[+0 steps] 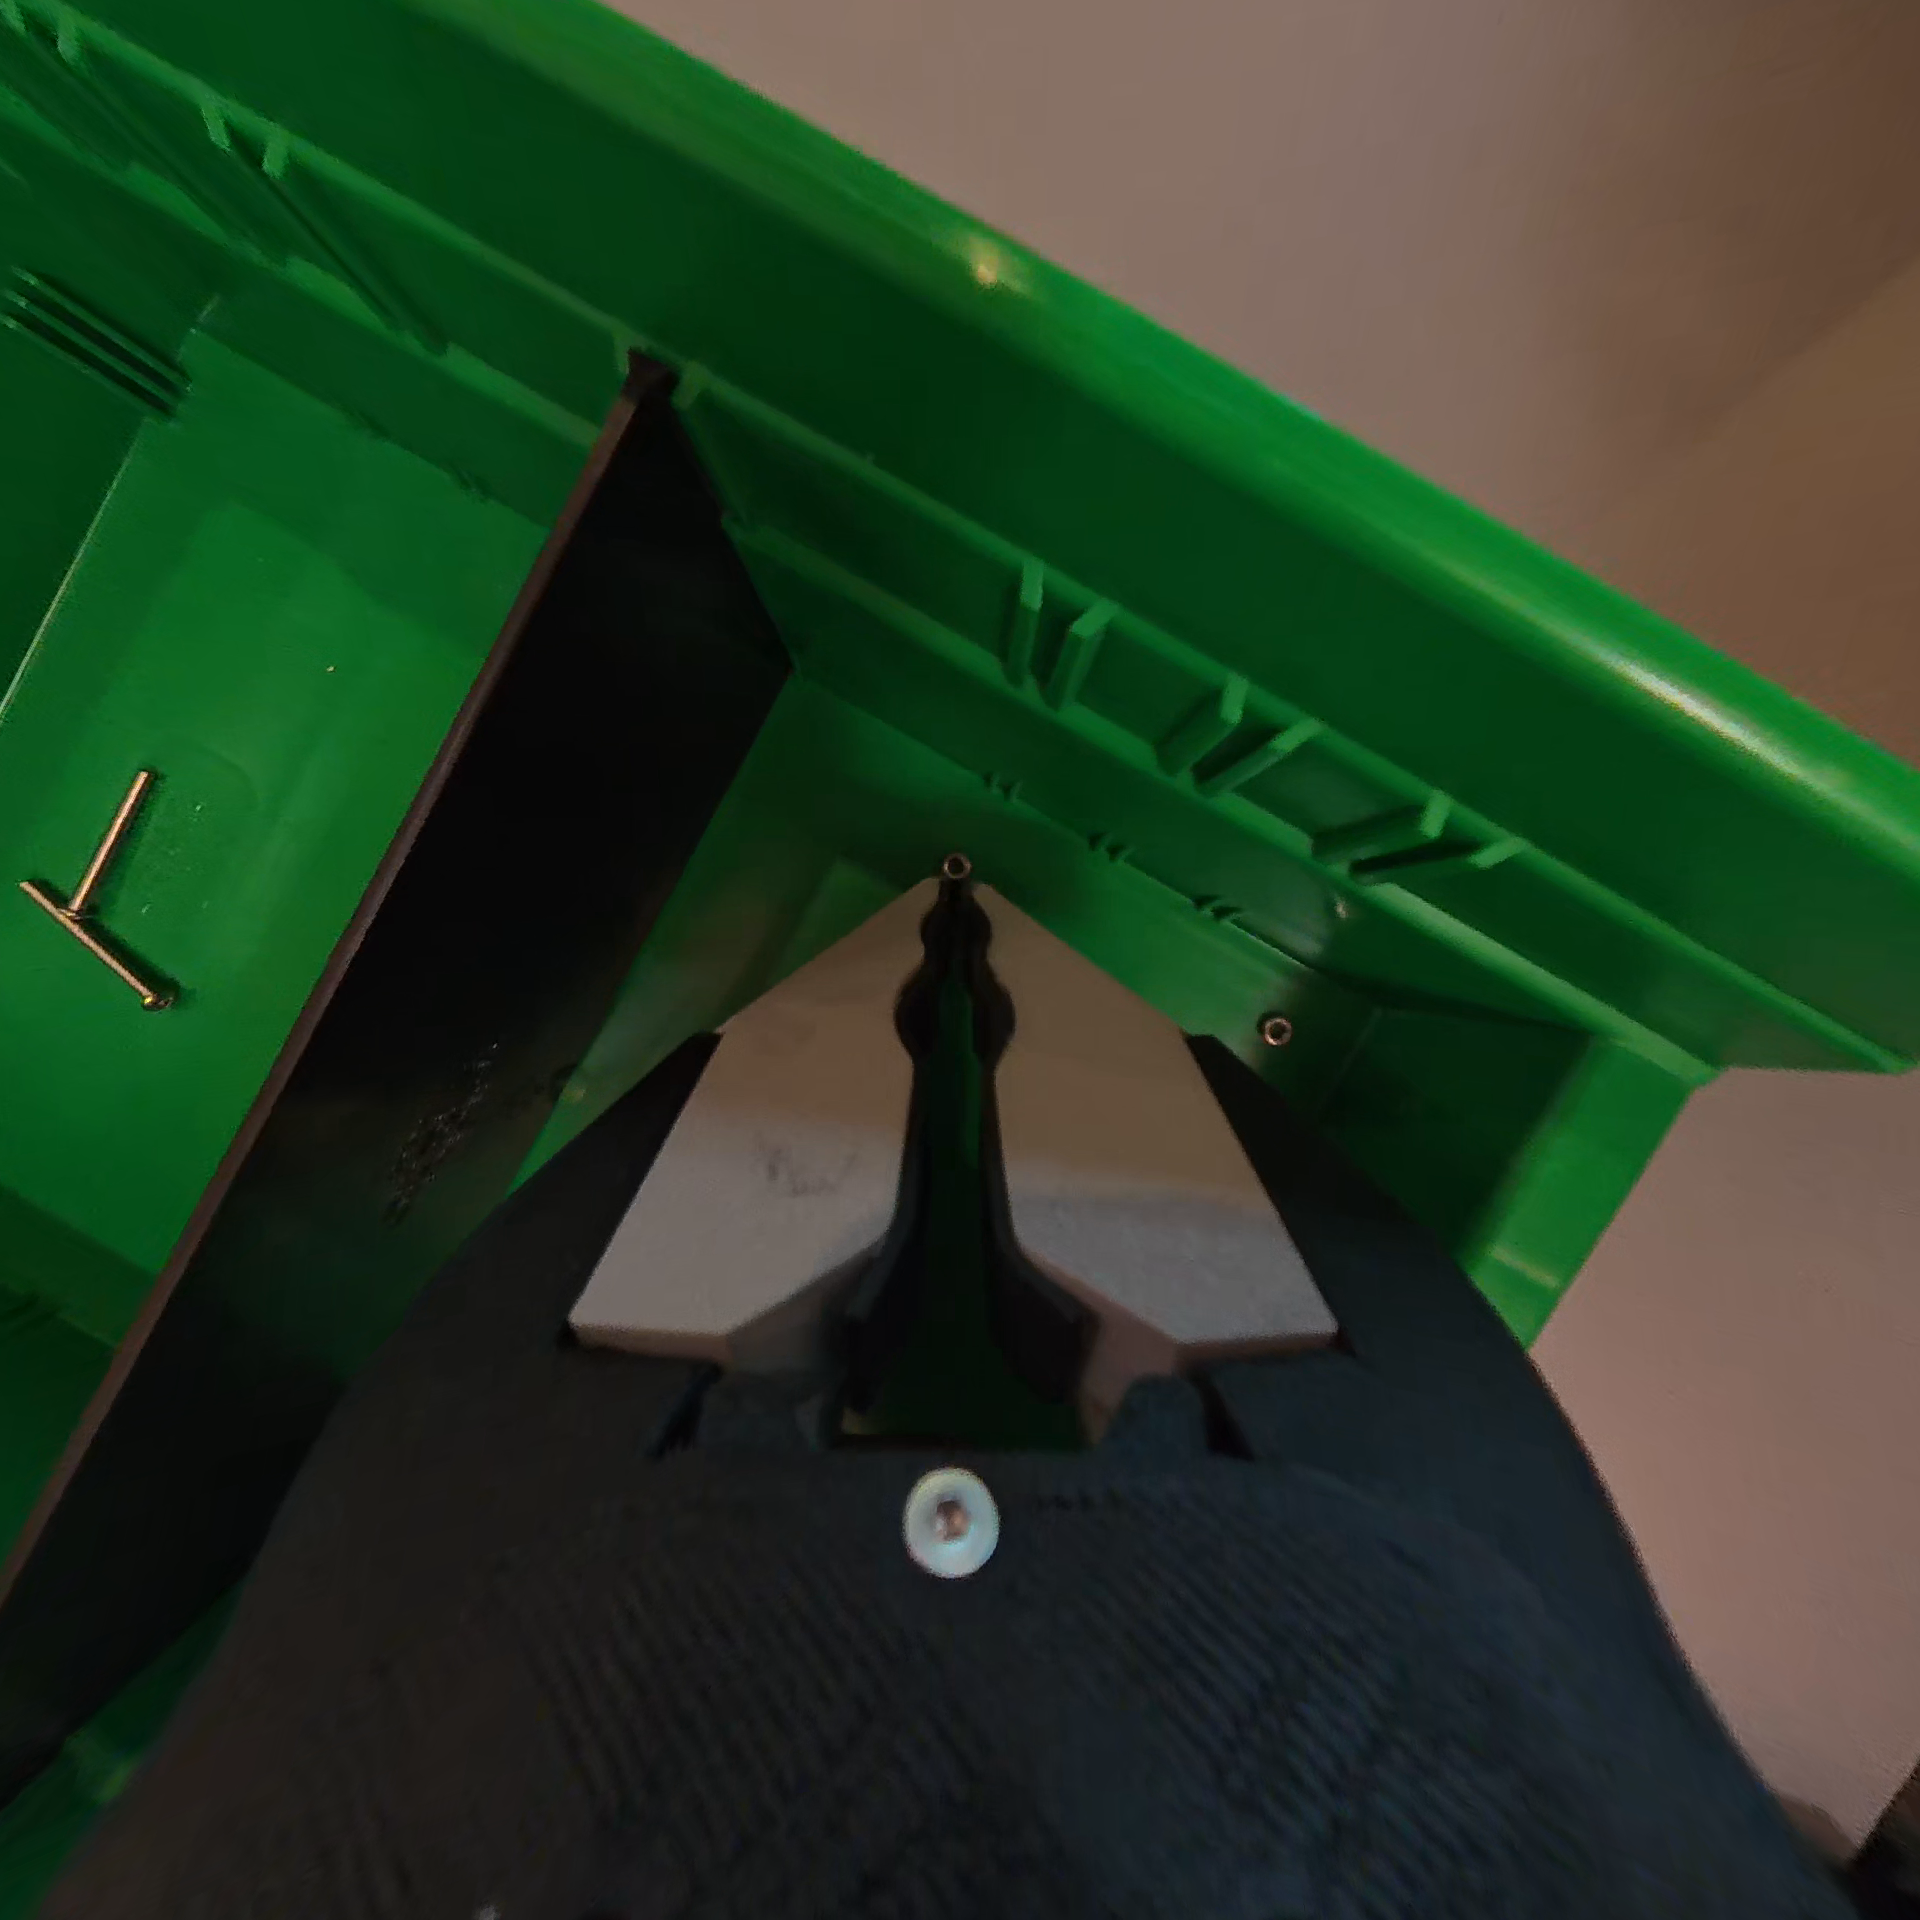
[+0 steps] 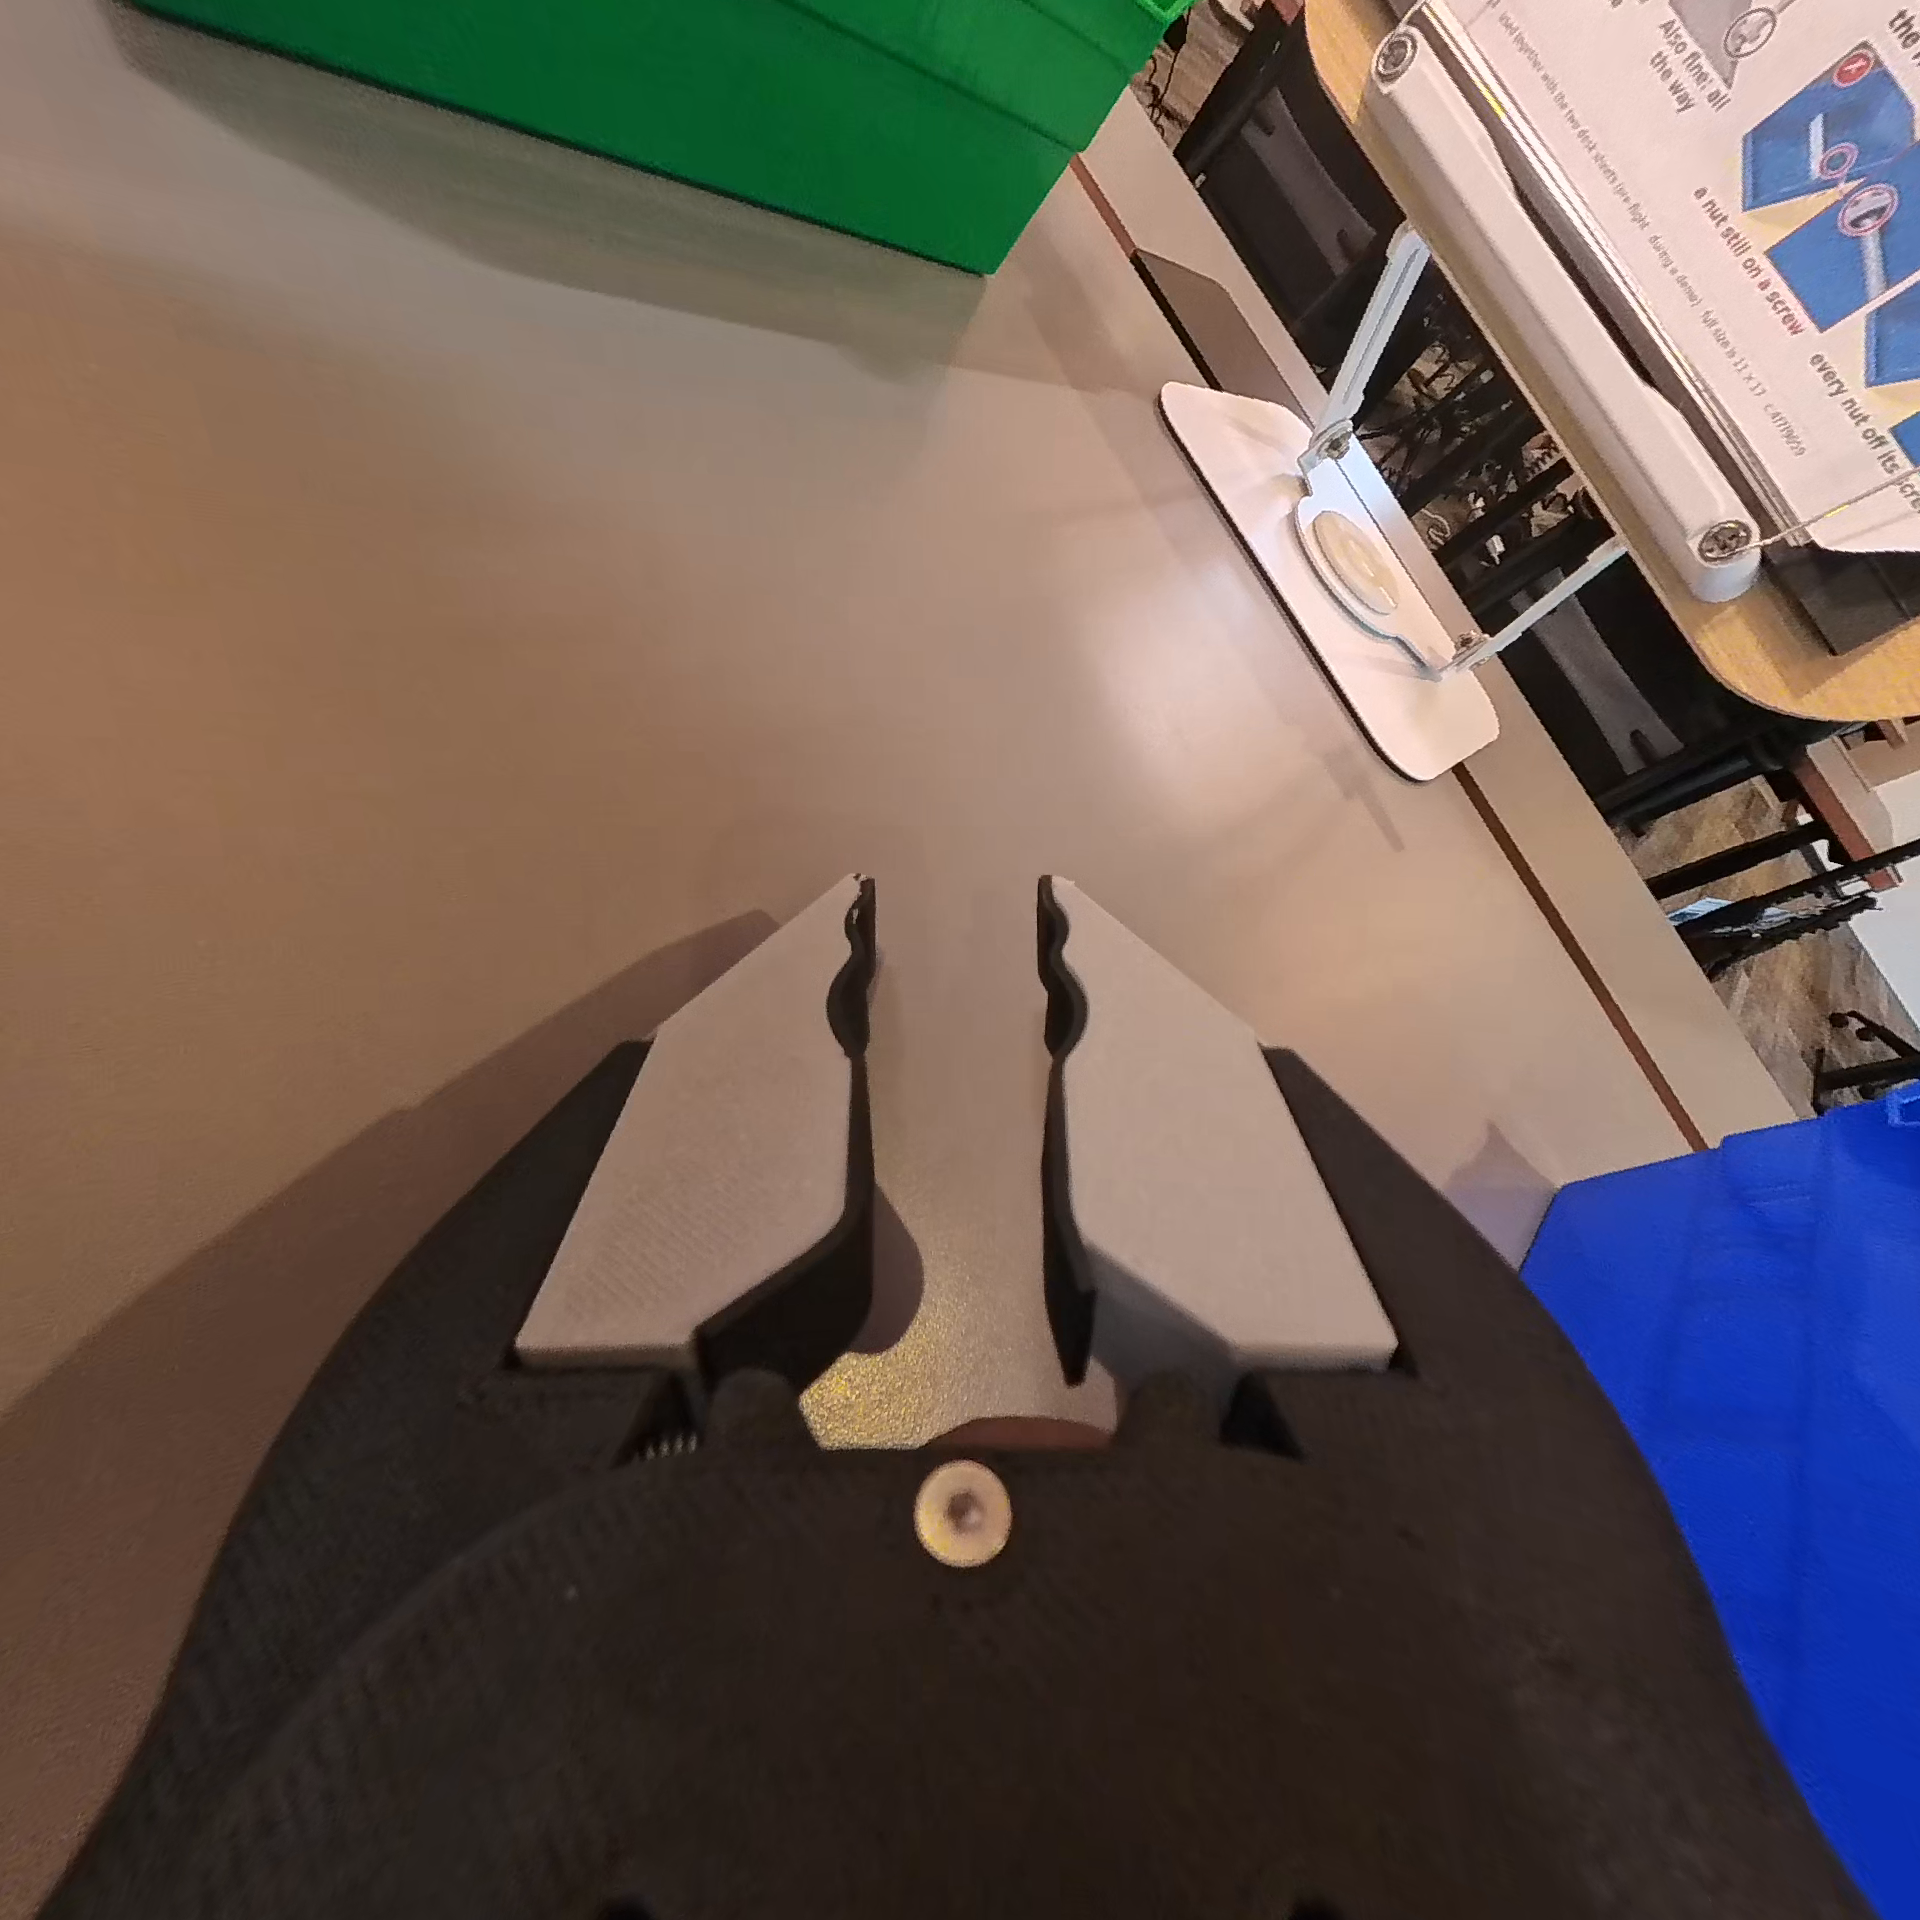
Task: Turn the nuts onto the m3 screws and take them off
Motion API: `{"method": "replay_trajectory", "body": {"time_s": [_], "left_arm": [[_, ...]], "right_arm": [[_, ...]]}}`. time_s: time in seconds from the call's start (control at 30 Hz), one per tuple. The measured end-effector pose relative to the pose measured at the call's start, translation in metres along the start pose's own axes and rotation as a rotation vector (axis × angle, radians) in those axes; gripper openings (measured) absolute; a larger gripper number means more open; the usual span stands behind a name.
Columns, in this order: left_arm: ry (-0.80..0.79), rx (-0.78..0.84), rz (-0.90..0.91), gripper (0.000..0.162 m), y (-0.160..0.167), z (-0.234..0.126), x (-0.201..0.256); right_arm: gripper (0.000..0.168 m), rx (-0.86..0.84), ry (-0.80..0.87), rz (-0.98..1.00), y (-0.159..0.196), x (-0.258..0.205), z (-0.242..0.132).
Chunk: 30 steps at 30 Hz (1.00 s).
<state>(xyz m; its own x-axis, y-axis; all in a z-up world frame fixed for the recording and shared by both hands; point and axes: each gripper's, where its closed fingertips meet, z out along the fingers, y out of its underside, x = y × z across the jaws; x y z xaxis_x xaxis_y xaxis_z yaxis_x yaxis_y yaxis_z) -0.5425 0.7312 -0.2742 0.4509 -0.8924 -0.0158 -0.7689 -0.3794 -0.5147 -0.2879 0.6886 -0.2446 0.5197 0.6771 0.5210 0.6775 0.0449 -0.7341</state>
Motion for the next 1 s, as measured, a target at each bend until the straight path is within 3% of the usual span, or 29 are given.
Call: {"method": "replay_trajectory", "body": {"time_s": [0.3, 0.4, 0.83, 1.0], "left_arm": [[0.003, 0.097, -0.049, 0.006, -0.016, -0.007, -0.003], [-0.015, 0.048, -0.024, 0.000, -0.010, -0.001, -0.003], [0.004, -0.032, -0.010, 0.000, 0.011, -0.007, -0.001], [-0.058, -0.054, -0.030, 0.001, 0.019, -0.013, -0.014]], "right_arm": [[0.028, -0.001, -0.001, -0.004, 0.000, -0.001, 0.000], [0.028, -0.004, -0.001, -0.005, 0.000, -0.001, 0.000], [0.028, -0.005, 0.000, -0.009, 0.001, -0.001, 0.001], [0.027, -0.004, -0.001, -0.010, 0.000, -0.001, 0.000]]}}
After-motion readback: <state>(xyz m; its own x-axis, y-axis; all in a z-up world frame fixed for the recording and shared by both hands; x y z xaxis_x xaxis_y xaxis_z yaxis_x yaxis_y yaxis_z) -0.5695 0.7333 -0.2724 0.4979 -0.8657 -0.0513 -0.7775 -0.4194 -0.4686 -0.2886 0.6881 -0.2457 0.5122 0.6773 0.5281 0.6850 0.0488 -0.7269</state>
